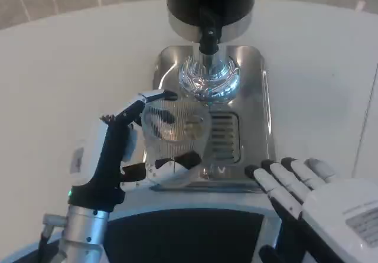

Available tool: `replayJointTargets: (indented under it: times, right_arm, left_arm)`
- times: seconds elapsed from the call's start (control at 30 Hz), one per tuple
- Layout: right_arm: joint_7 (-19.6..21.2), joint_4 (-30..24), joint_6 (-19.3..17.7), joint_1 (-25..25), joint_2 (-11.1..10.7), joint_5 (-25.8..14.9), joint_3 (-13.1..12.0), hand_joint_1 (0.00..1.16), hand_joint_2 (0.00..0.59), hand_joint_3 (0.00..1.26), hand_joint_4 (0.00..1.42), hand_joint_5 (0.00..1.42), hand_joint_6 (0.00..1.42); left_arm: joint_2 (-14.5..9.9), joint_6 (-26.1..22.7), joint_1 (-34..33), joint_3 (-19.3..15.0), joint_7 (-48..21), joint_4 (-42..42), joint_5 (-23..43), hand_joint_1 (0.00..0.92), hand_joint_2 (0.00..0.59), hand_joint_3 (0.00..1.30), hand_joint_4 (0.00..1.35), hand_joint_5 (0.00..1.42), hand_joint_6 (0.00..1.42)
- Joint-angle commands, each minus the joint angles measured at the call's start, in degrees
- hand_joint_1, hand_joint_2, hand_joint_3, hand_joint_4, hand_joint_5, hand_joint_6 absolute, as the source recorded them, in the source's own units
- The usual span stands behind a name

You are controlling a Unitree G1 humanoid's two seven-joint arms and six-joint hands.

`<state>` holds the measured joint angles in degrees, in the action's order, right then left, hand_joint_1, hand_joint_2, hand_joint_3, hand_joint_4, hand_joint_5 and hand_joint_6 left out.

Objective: Grasp the cup under the faucet to collect the drink, then remove the cup.

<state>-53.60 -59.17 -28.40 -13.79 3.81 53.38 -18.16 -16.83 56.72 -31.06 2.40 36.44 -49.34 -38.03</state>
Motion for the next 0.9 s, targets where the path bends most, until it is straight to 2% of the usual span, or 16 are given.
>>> replayJointTargets:
  times: [0.03,0.17,0.33,0.53,0.73,0.9]
  right_arm:
    - [-1.26,-0.83,-1.51,-0.24,5.66,-2.33,-2.59,0.37,0.535,0.0,0.0,0.0,0.0]
    - [-2.13,-0.83,-2.79,-0.19,5.5,-4.99,-5.61,0.37,0.535,0.0,0.0,0.0,0.0]
    - [-3.62,-0.83,-4.27,0.1,5.4,-8.55,-9.38,0.37,0.535,0.0,0.0,0.0,0.0]
    - [-4.76,-0.83,-6.11,-0.72,5.5,-12.81,-13.3,0.37,0.535,0.0,0.0,0.0,0.0]
    - [-5.76,-0.83,-7.27,-1.53,6.19,-15.03,-15.28,0.37,0.535,0.0,0.0,0.0,0.0]
    - [-6.36,-0.83,-7.17,-2.1,5.73,-16.34,-16.44,0.37,0.535,0.0,0.0,0.0,0.0]
  left_arm:
    - [1.04,-0.84,-3.79,2.65,4.48,-4.24,-0.52,0.568,0.095,0.92,1.12,1.35,1.42]
    - [1.83,-1.78,-7.02,5.47,7.26,-8.2,-1.1,0.567,0.095,0.92,1.12,1.35,1.42]
    - [3.98,-5.12,-11.6,9.02,10.19,-13.69,-1.48,0.567,0.095,0.92,1.12,1.35,1.42]
    - [5.69,-8.76,-14.76,11.69,12.2,-17.93,-1.04,0.567,0.095,0.92,1.12,1.35,1.42]
    - [6.96,-12.29,-16.63,12.72,14.04,-20.58,0.15,0.567,0.095,0.92,1.12,1.35,1.42]
    - [7.65,-14.83,-17.77,12.54,14.96,-21.98,1.55,0.568,0.094,0.92,1.12,1.33,1.42]
